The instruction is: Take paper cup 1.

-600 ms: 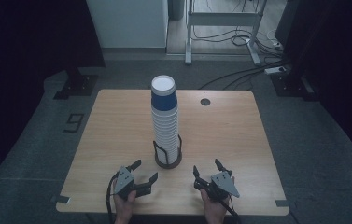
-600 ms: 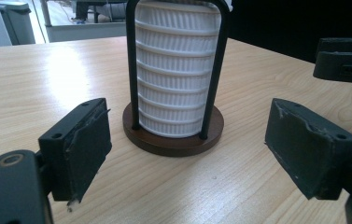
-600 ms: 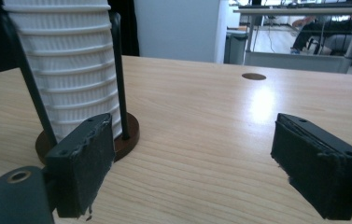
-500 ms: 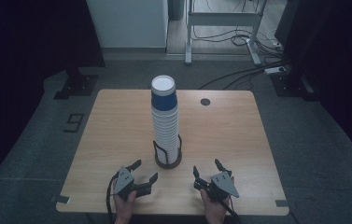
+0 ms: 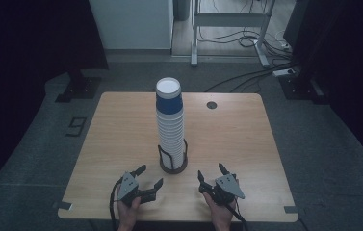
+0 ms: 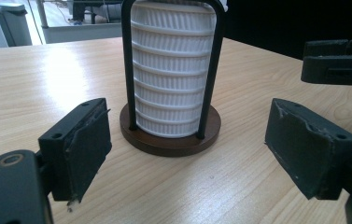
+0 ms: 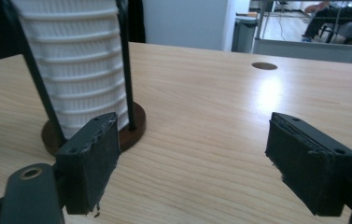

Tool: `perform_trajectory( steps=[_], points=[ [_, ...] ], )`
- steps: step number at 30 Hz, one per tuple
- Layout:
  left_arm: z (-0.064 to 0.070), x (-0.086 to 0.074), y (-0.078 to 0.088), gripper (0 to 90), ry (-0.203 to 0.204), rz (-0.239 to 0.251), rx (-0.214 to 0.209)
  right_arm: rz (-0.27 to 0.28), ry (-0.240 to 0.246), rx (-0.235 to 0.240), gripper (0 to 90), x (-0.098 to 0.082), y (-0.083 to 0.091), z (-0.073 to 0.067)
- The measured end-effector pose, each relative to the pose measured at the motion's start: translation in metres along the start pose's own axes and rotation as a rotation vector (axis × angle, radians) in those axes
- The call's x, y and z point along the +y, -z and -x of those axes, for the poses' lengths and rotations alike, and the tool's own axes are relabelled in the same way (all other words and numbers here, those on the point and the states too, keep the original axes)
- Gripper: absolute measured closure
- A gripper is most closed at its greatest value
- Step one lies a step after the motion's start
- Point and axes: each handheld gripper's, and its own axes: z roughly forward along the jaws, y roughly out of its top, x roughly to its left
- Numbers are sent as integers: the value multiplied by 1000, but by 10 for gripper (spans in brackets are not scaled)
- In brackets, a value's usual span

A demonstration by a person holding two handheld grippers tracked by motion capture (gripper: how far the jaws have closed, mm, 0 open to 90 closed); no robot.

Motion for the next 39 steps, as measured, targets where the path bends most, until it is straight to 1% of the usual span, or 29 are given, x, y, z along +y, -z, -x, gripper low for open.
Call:
perform_trajectory(
  steps=[1, 5, 7, 11, 14, 16, 18, 19, 21, 24, 26, 29, 31, 32, 34, 39],
  points=[
    [0, 0, 0, 143, 1, 0, -1, 2, 3, 2, 172, 1, 0, -1],
    [0, 0, 0, 143, 0, 2, -2, 5, -6, 44, 177, 8, -2, -2],
    [1, 0, 0, 143, -5, 3, 3, 9, 6, 61, 178, 12, -2, -5],
    [0, 0, 0, 143, 1, 1, 2, 8, -2, 104, 205, 18, 0, -6],
    [0, 0, 0, 143, 0, 1, 2, 11, -1, 124, 204, 24, 1, -7],
    [0, 0, 0, 143, 1, 1, 1, 18, -8, 138, 196, 27, 2, -7],
    [0, 0, 0, 143, -1, 2, -2, 19, -13, 162, 232, 31, 3, -7],
    [0, 0, 0, 143, -1, 2, -2, 19, -7, 179, 243, 33, 3, -7],
    [0, 0, 0, 143, 1, 2, -2, 26, 2, 179, 226, 37, 4, -9],
    [0, 0, 0, 143, 0, 2, -2, 34, -1, 187, 231, 42, 5, -10],
    [0, 0, 0, 143, 0, 2, 0, 49, 2, 183, 219, 45, 5, -10],
    [0, 0, 0, 143, 2, 2, 0, 57, 3, 204, 237, 53, 6, -9],
    [0, 0, 0, 143, 1, 2, -1, 63, 4, 203, 235, 55, 7, -9],
    [0, 0, 0, 143, 0, 2, 1, 70, 11, 205, 238, 60, 8, -10],
    [0, 0, 0, 143, -1, 2, 1, 71, 10, 207, 237, 61, 8, -10],
    [0, 0, 0, 143, 3, 1, 3, 83, 10, 223, 239, 70, 7, -9]
  ],
)
